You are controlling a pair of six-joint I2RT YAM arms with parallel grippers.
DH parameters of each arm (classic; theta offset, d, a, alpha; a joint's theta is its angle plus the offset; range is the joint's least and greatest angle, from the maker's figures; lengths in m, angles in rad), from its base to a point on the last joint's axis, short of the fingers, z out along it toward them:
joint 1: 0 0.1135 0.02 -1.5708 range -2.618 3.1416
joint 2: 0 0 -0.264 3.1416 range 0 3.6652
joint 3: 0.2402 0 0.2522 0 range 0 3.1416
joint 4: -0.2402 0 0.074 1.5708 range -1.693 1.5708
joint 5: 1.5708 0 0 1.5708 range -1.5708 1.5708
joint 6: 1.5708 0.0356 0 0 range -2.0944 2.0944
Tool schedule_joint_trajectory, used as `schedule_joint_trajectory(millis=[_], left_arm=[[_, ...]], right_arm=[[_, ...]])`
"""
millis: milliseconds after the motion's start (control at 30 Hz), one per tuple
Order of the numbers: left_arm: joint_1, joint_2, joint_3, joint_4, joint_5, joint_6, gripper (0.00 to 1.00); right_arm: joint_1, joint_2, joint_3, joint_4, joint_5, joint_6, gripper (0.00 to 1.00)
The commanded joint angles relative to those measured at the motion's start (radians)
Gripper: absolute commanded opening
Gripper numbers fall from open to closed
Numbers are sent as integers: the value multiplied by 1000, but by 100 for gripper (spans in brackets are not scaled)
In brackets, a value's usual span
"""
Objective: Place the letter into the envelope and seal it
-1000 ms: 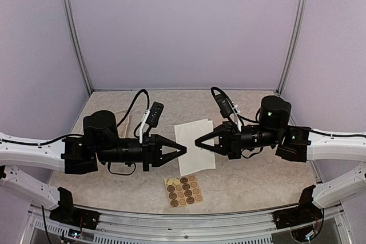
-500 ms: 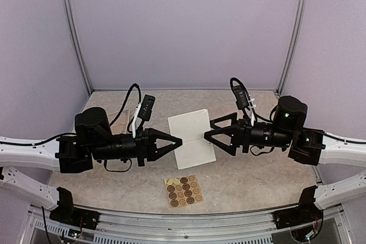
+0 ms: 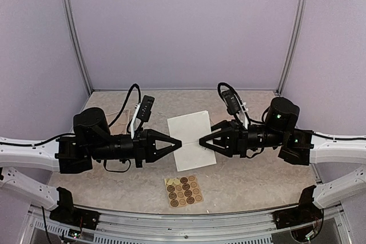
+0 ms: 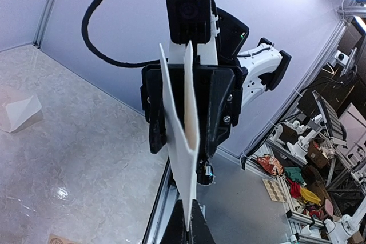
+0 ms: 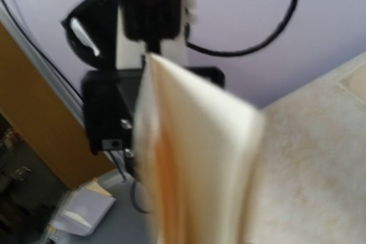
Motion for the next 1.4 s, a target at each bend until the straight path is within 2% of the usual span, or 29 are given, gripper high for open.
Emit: schedule_joint_trajectory(millis=[0, 67, 100, 200, 267, 333, 500, 600, 633, 667, 733, 767, 800, 867, 967, 1067, 1200, 1367], left_arm=[[6, -13, -16, 17, 8, 3, 0], [7, -12, -16, 19, 10, 1, 0], [7, -10, -15, 20, 10, 0, 4], [11, -8, -15, 23, 10, -4, 25], [14, -7, -16, 25, 11, -8, 30], [18, -3, -16, 32, 20, -12, 24], [26, 16, -5, 33, 37, -11, 2], [40, 24, 9, 9, 32, -2, 0], [49, 23, 17, -11, 22, 4, 0], [70, 17, 27, -44, 16, 19, 0], [113, 4, 57, -127, 7, 51, 0], [146, -7, 74, -177, 8, 71, 0], [184, -14, 96, -226, 15, 91, 0], [274, -27, 141, -329, 44, 139, 0], [425, -41, 189, -461, 93, 224, 0], [575, -60, 196, -497, 103, 283, 0], [760, -94, 181, -498, 103, 257, 0], [894, -144, 135, -480, 142, 219, 0]], right_arm=[[7, -21, -13, 84, -24, 27, 25], [7, -18, -11, 69, -9, 27, 7], [8, -15, -7, 55, -1, 27, 0], [7, -11, -4, 28, 30, 24, 0], [7, -12, -4, 18, 57, 25, 0], [8, -14, 0, 2, 77, 24, 0], [7, -5, 13, -27, 91, 19, 0], [7, -2, 25, -91, 137, 7, 0], [7, -7, 33, -130, 176, 2, 4], [5, -12, 45, -172, 226, -1, 16], [4, -25, 61, -274, 349, 0, 49], [-1, -27, 69, -321, 405, 5, 59], [-11, -29, 76, -368, 460, 14, 67], [-45, -27, 80, -438, 546, 48, 76], [-162, -11, 61, -519, 591, 120, 81], [-273, 21, 32, -538, 602, 179, 82], [-387, 99, 25, -518, 627, 203, 82], [-487, 262, 64, -477, 635, 190, 84]])
